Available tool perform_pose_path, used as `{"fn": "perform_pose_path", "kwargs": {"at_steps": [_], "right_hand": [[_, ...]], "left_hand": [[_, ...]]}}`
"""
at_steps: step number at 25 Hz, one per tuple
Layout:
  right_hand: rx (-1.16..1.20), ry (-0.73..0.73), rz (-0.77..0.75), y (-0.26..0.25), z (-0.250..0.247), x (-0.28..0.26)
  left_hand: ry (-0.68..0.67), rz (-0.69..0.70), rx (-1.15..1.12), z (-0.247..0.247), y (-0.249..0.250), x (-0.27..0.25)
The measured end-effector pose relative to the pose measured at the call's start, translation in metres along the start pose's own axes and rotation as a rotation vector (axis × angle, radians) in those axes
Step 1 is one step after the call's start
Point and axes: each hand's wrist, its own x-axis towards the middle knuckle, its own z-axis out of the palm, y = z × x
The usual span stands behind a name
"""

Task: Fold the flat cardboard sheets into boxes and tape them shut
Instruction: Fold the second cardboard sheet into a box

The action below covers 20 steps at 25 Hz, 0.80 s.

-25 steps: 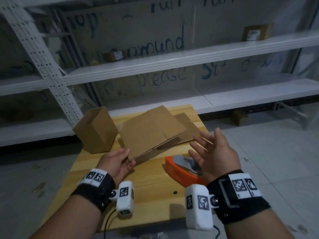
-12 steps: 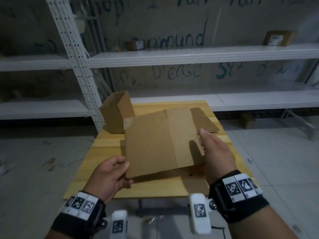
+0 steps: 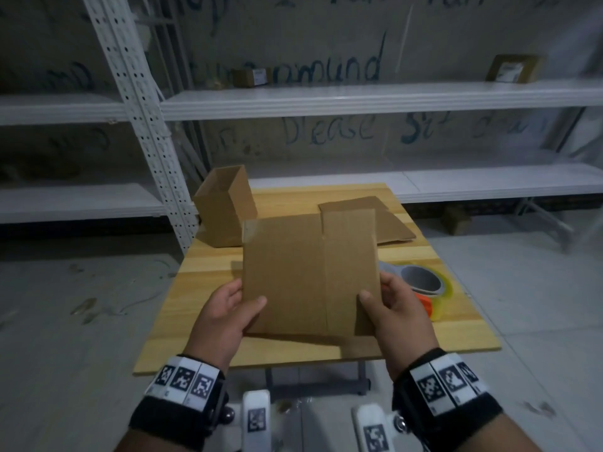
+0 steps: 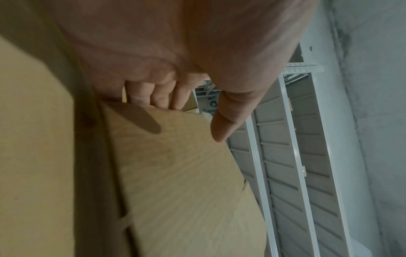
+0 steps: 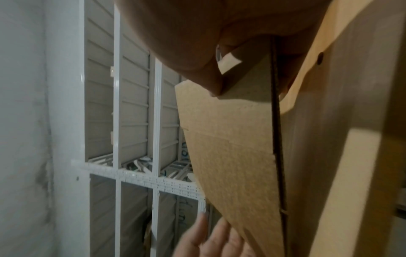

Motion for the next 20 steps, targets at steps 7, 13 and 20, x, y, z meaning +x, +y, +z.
{"fn": "perform_pose_path", "kwargs": {"at_steps": [7,13,20], "right_hand": [[-0.280,-0.064,-0.150,-0.004,0.014,0.020],[-0.216,-0.119,-0.146,-0.006,0.013,0.018],[-0.063,-0.247,-0.184,0.001,0.020,0.015]], "left_hand": [[0.129,0.092,-0.074,-0.002,0.004,-0.004],[0.189,0.206,-0.028,0.011,0.005,-0.016],[0.017,0.218,0.126,0.016,0.003,-0.029]]}}
